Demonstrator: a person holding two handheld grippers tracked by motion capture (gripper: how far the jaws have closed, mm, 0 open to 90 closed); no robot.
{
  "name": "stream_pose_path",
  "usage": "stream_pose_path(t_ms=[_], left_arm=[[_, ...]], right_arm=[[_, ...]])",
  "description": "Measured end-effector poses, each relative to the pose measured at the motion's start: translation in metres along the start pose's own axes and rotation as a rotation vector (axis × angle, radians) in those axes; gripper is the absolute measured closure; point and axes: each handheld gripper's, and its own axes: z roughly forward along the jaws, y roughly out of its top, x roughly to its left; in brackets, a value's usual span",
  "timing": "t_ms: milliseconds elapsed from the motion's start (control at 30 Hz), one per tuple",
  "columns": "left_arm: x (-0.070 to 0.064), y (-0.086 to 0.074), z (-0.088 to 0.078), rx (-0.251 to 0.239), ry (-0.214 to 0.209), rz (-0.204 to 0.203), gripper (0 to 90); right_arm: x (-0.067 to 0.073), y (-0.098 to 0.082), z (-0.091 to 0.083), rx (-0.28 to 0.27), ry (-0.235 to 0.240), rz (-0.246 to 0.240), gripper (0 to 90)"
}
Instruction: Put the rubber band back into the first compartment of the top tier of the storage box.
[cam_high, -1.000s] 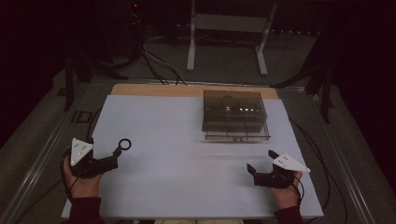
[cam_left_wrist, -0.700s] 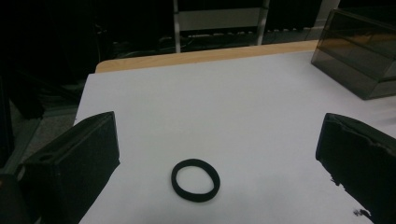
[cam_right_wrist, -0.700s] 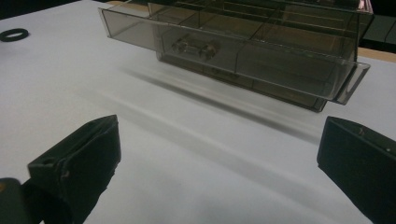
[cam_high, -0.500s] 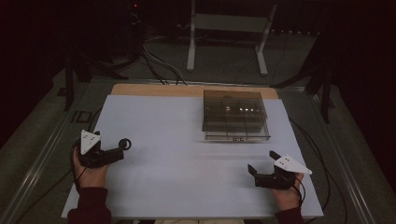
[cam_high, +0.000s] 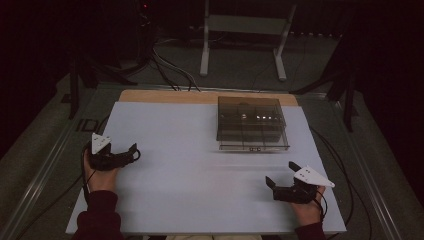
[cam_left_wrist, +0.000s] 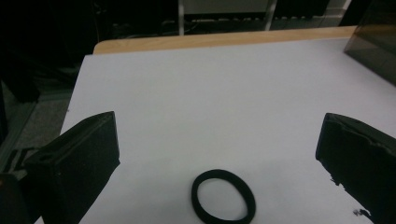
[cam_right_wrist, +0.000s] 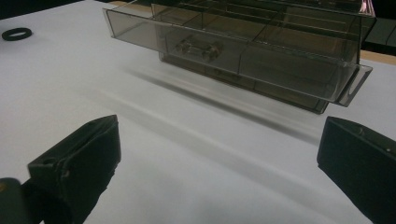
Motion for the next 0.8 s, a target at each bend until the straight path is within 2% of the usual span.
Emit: stream_pose_path(t_ms=[367,500,633,667,767,800], left_arm=[[0.003,-0.006,0.016,0.058,-0.006,-0.004,1.4],[0.006,-0.008,0.02,0.096,0.001,-0.017,5.3],[0.006,-0.01,0.024,0.164,0.023,-0.02,11.1],[0.007,-0.011,0.026,0.18,0.005,-0.028,12.9],[0.006,-0.013,0.028,0.208,0.012,-0.033,22.6],[0.007,-0.013,0.029,0.218,0.001,-0.035,22.6]], right_arm=[[0.0,0.0,0.0,-0.002,0.0,-0.001,0.0],[0.0,0.0,0.0,-0.002,-0.001,0.0,0.0],[0.0,0.0,0.0,-0.005,-0.002,-0.001,0.0],[0.0,0.0,0.0,-0.005,-0.001,-0.001,0.0],[0.0,0.0,0.0,-0.004,-0.003,0.001,0.0],[0.0,0.0,0.0,-0.005,-0.003,0.001,0.0]])
